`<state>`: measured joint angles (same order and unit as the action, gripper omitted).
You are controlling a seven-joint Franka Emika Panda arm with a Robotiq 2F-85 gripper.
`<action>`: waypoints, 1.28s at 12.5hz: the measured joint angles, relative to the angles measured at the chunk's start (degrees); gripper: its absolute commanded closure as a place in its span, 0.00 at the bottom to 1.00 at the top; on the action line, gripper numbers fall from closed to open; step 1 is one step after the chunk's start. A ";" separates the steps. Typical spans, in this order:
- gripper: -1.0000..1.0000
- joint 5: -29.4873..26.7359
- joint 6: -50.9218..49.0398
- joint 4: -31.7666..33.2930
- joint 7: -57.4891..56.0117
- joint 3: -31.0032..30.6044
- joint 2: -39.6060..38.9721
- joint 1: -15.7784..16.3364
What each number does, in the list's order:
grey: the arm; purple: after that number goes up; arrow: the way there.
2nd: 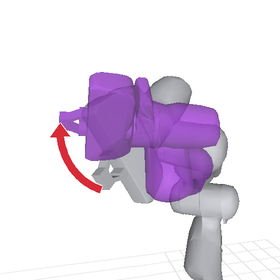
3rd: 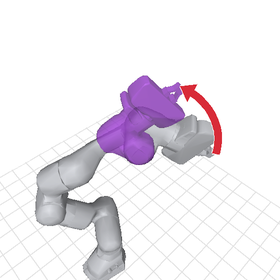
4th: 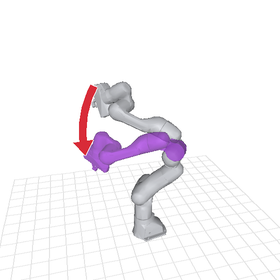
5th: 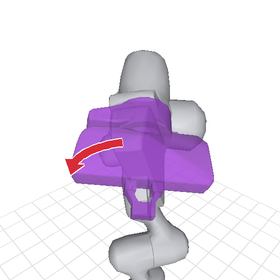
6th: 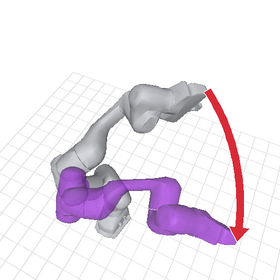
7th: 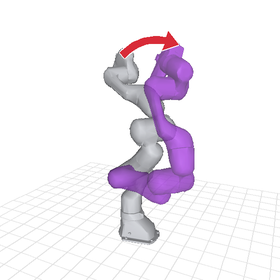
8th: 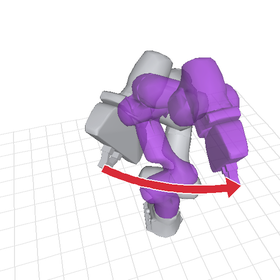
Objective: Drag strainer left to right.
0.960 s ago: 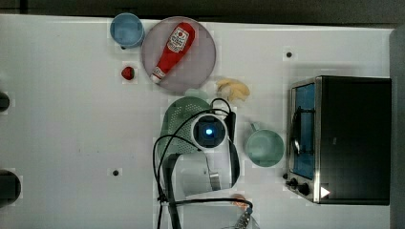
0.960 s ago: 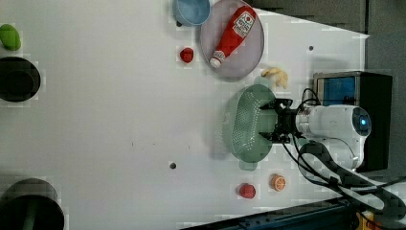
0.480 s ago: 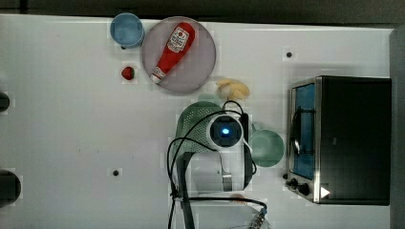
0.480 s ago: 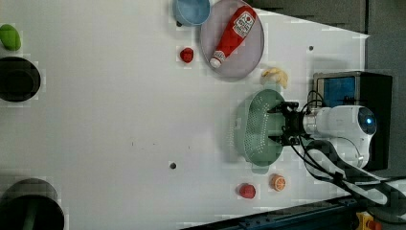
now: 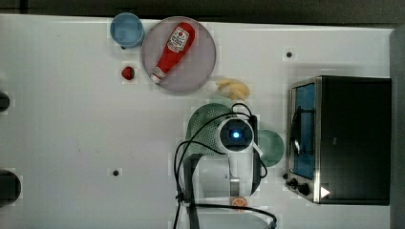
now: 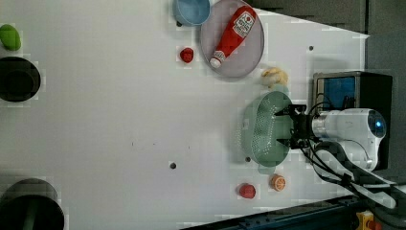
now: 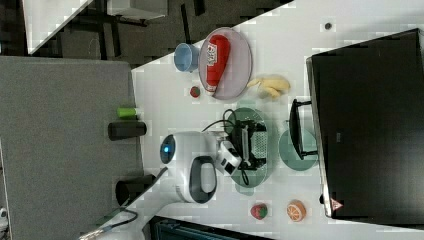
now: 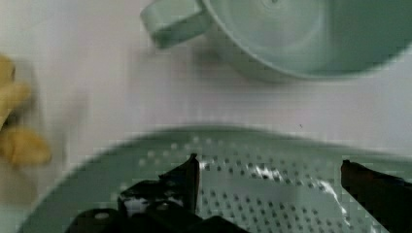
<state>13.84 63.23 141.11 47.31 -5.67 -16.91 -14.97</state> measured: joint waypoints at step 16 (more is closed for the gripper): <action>0.00 -16.05 -64.09 -31.28 -40.75 -3.85 36.02 0.39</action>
<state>-2.21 -0.86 109.84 6.56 -9.52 19.11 -14.58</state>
